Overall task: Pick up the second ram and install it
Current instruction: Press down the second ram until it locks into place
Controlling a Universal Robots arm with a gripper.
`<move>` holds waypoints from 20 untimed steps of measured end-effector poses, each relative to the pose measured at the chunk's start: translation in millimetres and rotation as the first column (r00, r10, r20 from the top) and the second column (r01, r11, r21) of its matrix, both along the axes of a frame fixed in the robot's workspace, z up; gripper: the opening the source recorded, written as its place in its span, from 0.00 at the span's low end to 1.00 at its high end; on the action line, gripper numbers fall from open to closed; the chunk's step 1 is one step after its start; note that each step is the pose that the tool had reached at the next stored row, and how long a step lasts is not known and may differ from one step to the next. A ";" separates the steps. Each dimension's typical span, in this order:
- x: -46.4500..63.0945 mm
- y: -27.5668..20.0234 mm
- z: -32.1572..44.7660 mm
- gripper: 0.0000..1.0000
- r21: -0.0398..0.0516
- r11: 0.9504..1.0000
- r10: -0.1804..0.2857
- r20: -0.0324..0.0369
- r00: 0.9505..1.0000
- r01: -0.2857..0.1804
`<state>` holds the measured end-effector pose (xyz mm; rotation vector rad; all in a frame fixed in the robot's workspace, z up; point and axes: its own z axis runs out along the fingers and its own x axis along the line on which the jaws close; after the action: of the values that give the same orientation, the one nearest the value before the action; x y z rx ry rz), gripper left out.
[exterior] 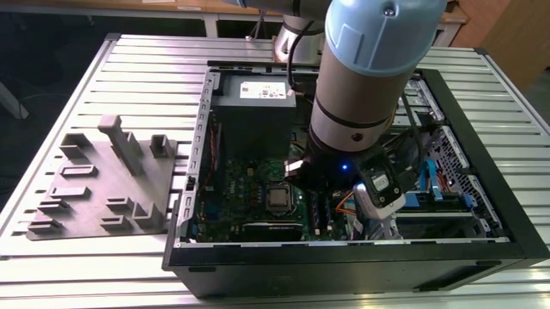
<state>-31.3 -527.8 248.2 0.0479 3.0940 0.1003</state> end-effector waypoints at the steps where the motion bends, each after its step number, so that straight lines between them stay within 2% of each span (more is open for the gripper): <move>1: 0.0 -0.1 -0.5 0.07 -0.001 1.000 0.000 0.000 1.000 0.000; 6: -0.1 -1.5 -2.7 0.07 -0.006 1.000 0.000 0.000 1.000 0.000; 12: -0.1 -3.3 -5.6 0.07 -0.007 1.000 0.000 0.000 1.000 0.000; 20: 0.0 -3.5 -8.1 0.07 -0.008 1.000 0.000 0.000 1.000 0.000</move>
<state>-31.3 -531.3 240.1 0.0476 3.0942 0.0872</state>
